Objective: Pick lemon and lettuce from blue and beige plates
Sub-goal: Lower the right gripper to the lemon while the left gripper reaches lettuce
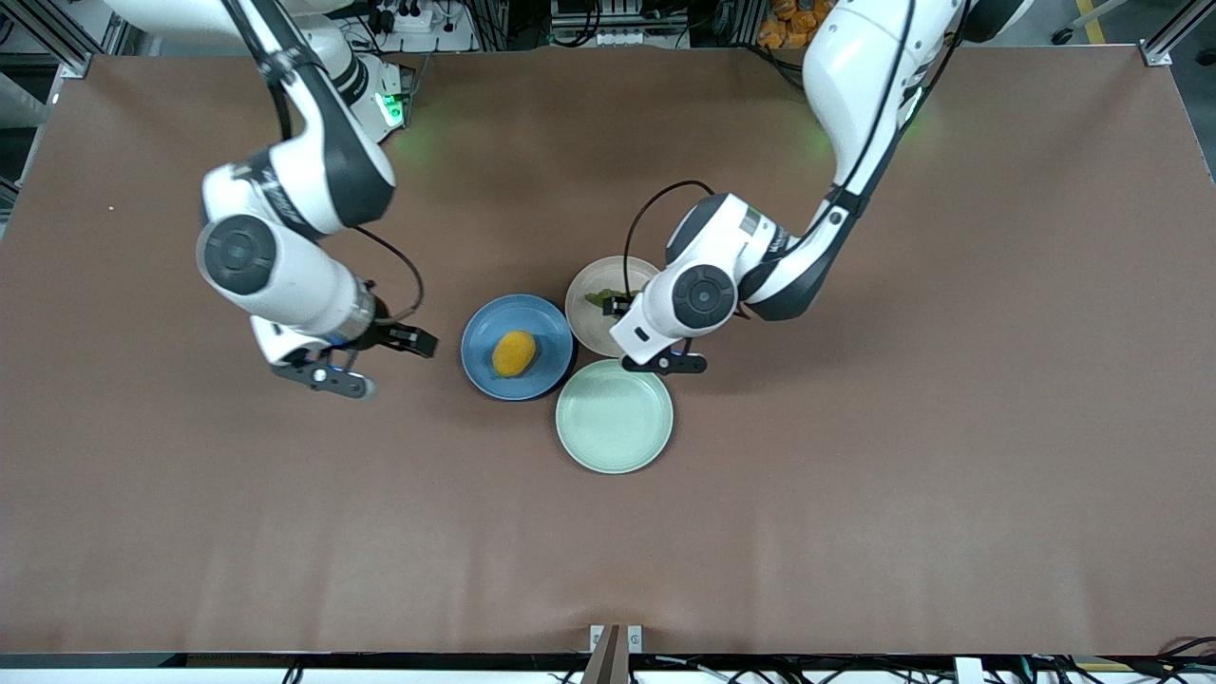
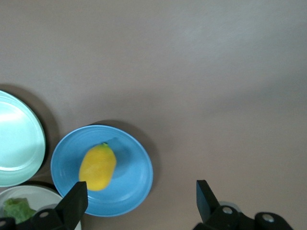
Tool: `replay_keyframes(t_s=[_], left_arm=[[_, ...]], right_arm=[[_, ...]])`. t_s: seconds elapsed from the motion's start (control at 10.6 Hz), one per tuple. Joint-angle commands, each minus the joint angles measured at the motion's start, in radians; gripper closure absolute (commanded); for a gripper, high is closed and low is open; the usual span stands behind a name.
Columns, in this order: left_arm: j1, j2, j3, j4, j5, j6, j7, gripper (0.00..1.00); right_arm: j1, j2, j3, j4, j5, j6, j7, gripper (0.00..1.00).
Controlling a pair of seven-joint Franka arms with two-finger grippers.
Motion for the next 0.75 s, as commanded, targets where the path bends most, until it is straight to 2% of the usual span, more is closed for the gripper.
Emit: replay_keyframes(t_s=[0.0, 0.28, 0.66], left_arm=[[-0.034, 0.038, 0.011, 0.019, -0.019, 0.036, -0.053, 0.0], [-0.057, 0.052, 0.012, 0.001, -0.013, 0.071, -0.074, 0.0], [-0.068, 0.1, 0.012, -0.005, -0.01, 0.108, -0.082, 0.0]], right_arm=[[0.009, 0.052, 0.036, -0.09, 0.003, 0.179, 0.11, 0.0], [0.054, 0.146, 0.059, -0.098, -0.023, 0.287, 0.253, 0.0], [0.067, 0.213, 0.103, -0.098, -0.144, 0.324, 0.4, 0.02]])
